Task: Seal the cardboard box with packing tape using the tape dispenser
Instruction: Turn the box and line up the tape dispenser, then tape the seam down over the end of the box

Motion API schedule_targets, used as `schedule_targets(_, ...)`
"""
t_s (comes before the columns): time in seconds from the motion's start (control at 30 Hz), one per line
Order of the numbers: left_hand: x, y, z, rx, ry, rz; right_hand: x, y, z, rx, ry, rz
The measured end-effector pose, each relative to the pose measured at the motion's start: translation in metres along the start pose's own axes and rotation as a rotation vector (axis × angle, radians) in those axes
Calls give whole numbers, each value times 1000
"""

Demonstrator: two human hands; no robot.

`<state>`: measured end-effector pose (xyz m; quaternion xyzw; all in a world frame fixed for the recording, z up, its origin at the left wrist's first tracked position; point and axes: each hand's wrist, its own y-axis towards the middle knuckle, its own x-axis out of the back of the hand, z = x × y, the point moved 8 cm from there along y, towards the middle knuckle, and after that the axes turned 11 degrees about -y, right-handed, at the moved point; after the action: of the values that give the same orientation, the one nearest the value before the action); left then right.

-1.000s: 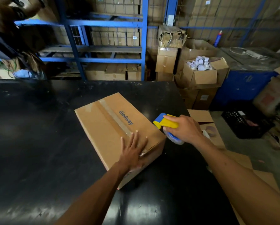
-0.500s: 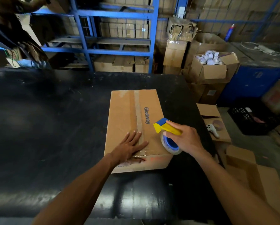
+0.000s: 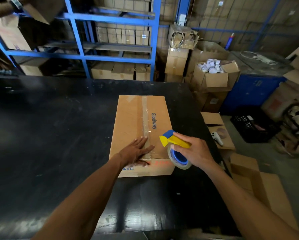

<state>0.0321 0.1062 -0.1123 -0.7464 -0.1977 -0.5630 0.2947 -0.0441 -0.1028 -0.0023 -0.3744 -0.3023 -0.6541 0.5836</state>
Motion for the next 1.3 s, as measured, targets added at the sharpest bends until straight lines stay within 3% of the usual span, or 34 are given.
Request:
schedule_targets(0.07, -2, -2, -2, 35, -23, 11, -1, -4, 2, 4, 6, 8)
schedule_targets(0.13, 1, -11, -9, 97, -218, -2, 0, -9, 5, 25, 29, 13)
schedule_targets(0.3, 25, -60, -24, 349, -1684, -325, 3, -28, 14, 198, -16, -12)
schedule_targets(0.37, 23, -76, -26, 494, -2124, -290, 4, -35, 21, 298, -40, -58)
schedule_targets(0.4, 21, -84, -25, 551, -2232, -237, 5, -40, 28, 371, -58, -95)
schedule_targets(0.53, 27, -109, -29, 562, -2339, -86, 12, -60, 60, 613, -40, -222)
schedule_targets(0.7, 34, -124, -37, 512, -2299, -72, -37, -60, 75, 673, -365, -21)
schedule_targets(1.07, 15, -135, -18, 689, -2297, -265, -40, -63, 97, 703, -12, -114)
schedule_targets(1.3, 20, -138, 5, 802, -2008, -552, -54, -52, 91, 674, -221, 28)
